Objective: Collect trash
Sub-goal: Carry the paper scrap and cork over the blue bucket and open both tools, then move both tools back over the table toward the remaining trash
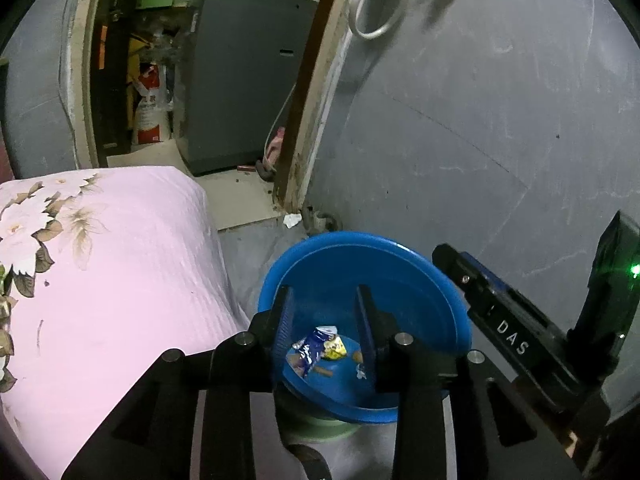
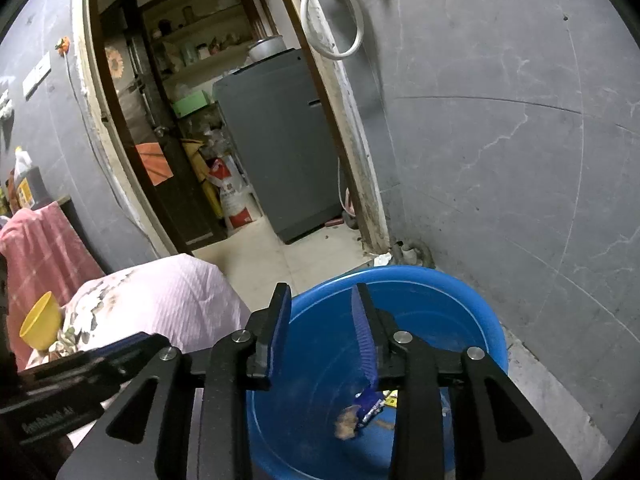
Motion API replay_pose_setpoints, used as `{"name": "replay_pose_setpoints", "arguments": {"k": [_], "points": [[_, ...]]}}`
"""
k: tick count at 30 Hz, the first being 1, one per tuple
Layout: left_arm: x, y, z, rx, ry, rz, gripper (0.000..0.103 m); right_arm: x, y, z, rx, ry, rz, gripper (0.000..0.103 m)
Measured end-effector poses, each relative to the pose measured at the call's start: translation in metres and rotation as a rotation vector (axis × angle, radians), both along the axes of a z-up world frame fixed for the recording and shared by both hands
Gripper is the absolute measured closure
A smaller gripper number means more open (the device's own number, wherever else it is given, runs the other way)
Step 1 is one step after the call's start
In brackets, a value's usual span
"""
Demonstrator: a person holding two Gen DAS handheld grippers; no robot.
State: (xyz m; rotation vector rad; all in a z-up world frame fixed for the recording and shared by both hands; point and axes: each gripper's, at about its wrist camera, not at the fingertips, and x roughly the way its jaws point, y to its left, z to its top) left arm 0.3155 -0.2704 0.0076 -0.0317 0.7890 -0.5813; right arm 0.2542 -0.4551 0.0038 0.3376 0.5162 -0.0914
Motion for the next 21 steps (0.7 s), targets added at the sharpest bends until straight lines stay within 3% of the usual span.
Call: {"name": "replay_pose_setpoints", "arguments": {"k": [4,11,12,15,18,21], "points": [[-0.001,0.013,0.01,-0.002,-0.03,0.033,0.067,-0.004,0.005,0.005,-0.024,-0.037,0.002,0.059],[-0.008,0.038,0.029,0.017,-0.071,0.097,0.064,-0.006,0.014,0.012,-0.048,-0.092,0.015,0.051],[-0.009,0.042,0.031,0.019,-0.08,0.107,0.06,-0.007,0.016,0.014,-0.048,-0.104,0.019,0.047],[-0.018,0.059,0.041,0.014,-0.13,0.152,0.049,-0.009,0.021,0.017,-0.033,-0.147,0.031,0.016],[-0.028,0.076,0.05,0.019,-0.191,0.207,0.039,-0.012,0.029,0.023,-0.018,-0.202,0.048,0.013],[-0.039,0.096,0.059,0.028,-0.258,0.288,0.016,-0.015,0.041,0.029,-0.029,-0.26,0.065,0.001]]}}
